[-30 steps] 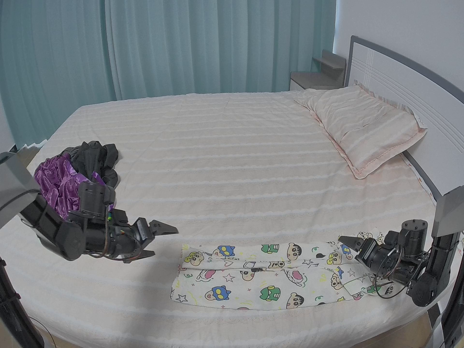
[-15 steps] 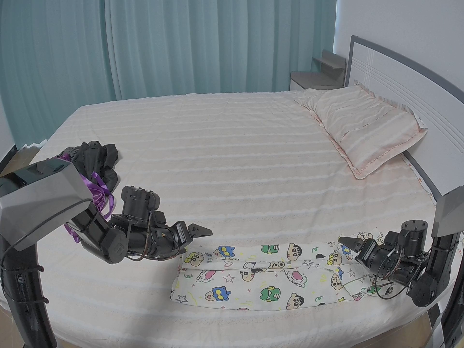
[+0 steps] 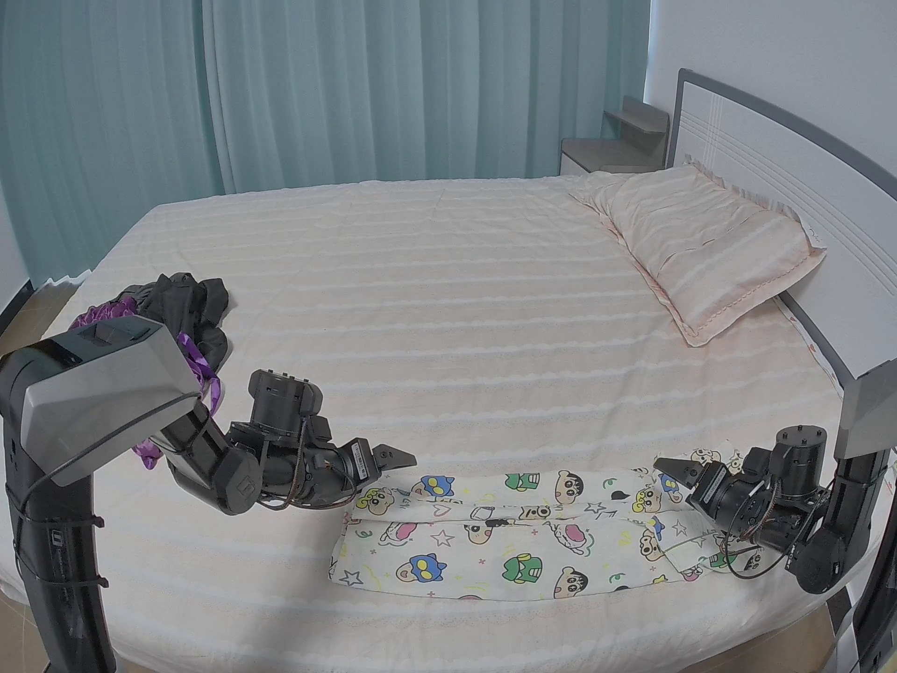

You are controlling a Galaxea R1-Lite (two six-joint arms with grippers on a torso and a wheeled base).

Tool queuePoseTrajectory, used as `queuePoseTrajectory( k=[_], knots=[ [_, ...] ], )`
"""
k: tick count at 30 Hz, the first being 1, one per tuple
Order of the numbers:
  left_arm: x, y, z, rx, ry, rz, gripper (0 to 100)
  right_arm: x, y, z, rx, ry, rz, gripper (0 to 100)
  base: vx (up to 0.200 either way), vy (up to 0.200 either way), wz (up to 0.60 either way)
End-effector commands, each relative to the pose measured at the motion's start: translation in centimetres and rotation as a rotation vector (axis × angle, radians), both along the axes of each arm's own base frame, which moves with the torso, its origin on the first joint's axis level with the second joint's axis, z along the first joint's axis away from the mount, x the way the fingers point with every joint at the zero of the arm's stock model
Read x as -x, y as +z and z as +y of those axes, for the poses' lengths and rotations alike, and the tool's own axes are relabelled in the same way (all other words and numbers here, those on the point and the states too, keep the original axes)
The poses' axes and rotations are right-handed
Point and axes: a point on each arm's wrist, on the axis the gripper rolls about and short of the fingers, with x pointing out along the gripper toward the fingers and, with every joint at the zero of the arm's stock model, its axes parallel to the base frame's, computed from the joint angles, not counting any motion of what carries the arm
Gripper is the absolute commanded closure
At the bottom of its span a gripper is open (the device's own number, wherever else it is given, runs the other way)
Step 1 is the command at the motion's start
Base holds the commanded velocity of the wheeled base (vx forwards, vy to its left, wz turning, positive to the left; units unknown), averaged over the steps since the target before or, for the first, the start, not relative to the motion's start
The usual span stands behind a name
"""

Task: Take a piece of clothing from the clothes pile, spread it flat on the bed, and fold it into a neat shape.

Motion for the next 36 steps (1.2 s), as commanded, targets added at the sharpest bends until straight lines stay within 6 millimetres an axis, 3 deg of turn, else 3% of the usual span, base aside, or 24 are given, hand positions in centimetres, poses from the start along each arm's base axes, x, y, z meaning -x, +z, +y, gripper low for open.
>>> queuePoseTrajectory(
  k=[1, 2, 3, 13, 17, 25, 36],
  knots=[
    [-0.3, -0.4, -0.4, -0.003, -0.005, 0.002, 0, -0.1, 0.1, 0.0, -0.003, 0.0, -0.011, 0, 0.0, 0.0, 0.0],
    [-0.5, -0.7, -0.5, -0.007, -0.004, 0.005, 0, -0.1, 0.1, 0.0, -0.003, 0.0, -0.011, 0, 0.0, 0.0, 0.0],
    [-0.5, -0.9, -0.5, -0.012, -0.008, 0.006, 100, -0.1, 0.0, 0.0, -0.003, 0.0, -0.009, 0, 0.0, 0.0, 0.0],
    [-0.1, -1.3, -0.3, -0.044, -0.033, 0.002, 100, -0.1, 0.1, 0.0, -0.002, 0.001, -0.011, 0, 0.0, 0.0, 0.0],
    [0.7, 0.1, 0.0, -0.043, -0.04, -0.022, 100, -0.1, 0.1, 0.0, -0.002, -0.001, -0.013, 0, 0.0, 0.0, 0.0],
    [4.2, 0.6, 1.2, -0.128, -0.155, -0.051, 100, -0.1, 0.0, 0.0, -0.003, -0.001, -0.009, 0, 0.0, 0.0, 0.0],
    [6.4, -0.5, 1.9, -0.19, -0.247, -0.111, 100, -0.1, 0.0, 0.0, -0.001, -0.001, -0.007, 0, 0.0, 0.0, 0.0]
  ],
)
